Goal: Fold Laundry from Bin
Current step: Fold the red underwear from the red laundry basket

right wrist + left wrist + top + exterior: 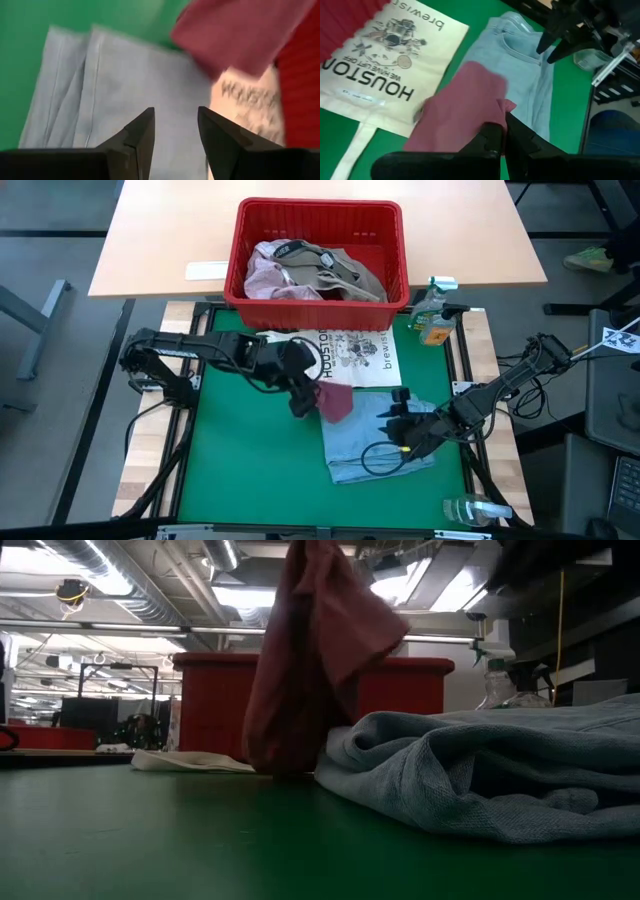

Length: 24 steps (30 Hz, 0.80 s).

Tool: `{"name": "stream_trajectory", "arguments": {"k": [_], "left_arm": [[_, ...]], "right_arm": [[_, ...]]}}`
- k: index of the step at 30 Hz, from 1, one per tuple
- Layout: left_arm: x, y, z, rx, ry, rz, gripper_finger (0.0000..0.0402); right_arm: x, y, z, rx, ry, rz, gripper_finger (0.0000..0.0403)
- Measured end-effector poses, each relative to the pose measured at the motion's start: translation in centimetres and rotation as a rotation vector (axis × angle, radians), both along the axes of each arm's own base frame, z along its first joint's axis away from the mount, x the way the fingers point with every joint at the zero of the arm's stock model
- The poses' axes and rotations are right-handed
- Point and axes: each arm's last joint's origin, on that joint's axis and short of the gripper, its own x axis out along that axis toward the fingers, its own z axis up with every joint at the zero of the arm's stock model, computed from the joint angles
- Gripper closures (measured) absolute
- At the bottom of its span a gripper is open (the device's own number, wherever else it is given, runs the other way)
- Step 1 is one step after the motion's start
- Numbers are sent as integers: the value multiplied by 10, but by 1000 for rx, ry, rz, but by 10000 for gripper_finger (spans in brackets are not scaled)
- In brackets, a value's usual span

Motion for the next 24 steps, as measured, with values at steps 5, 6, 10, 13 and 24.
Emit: {"name": "stream_trajectory", "arguments": {"k": [5,6,10,13,24], "left_arm": [[0,-12,2,32,-27,-7,400],[0,-14,2,40,-38,-4,401],[1,-18,4,52,-62,-2,401],[1,-18,4,53,-62,-2,401],[1,-18,4,54,-62,-1,401]], "right_arm": [[11,7,12,45,-156,44,253],[13,8,14,62,-179,46,253],[16,11,19,105,-237,42,253],[17,10,19,151,-245,4,253],[44,-25,-15,316,-80,-156,253]]}}
